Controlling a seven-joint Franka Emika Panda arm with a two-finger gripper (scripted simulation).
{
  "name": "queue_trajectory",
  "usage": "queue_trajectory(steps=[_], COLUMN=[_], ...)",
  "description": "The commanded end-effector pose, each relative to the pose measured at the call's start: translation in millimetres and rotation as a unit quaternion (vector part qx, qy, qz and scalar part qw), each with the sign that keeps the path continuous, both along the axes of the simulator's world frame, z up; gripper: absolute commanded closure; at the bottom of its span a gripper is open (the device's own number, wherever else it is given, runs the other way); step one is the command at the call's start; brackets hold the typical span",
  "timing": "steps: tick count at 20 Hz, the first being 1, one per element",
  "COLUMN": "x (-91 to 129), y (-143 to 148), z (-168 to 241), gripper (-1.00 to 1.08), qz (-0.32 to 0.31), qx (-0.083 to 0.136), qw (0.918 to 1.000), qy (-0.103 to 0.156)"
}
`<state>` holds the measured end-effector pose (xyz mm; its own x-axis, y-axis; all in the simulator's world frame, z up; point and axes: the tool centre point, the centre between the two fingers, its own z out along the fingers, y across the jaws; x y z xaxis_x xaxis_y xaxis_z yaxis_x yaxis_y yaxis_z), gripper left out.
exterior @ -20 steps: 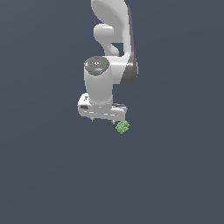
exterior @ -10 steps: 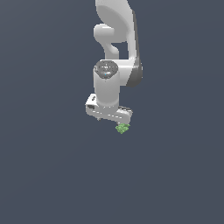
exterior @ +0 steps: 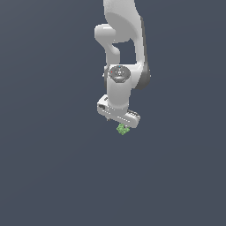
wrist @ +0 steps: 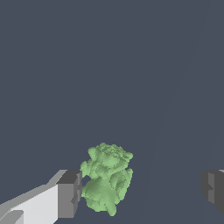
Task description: Pick up the object and move it to a goal position.
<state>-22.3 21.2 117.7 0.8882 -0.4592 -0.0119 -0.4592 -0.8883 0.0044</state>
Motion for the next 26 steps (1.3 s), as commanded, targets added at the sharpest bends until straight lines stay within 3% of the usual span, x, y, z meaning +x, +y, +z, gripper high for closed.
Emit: queue_trajectory(steps=[1,13,26], x=[-4.1,-18.6,-21.2], y=[9.1,36.7,40.6], z=[-5.9,-24.1,-35.0], gripper=[-0.92,-0.92,-0.92], qz=[-0.027,-0.109,-0.12], qx=[0.0,-0.001,-0.002], qw=[0.9996,0.994,0.9927], qy=[-0.001,-0.005,-0.006])
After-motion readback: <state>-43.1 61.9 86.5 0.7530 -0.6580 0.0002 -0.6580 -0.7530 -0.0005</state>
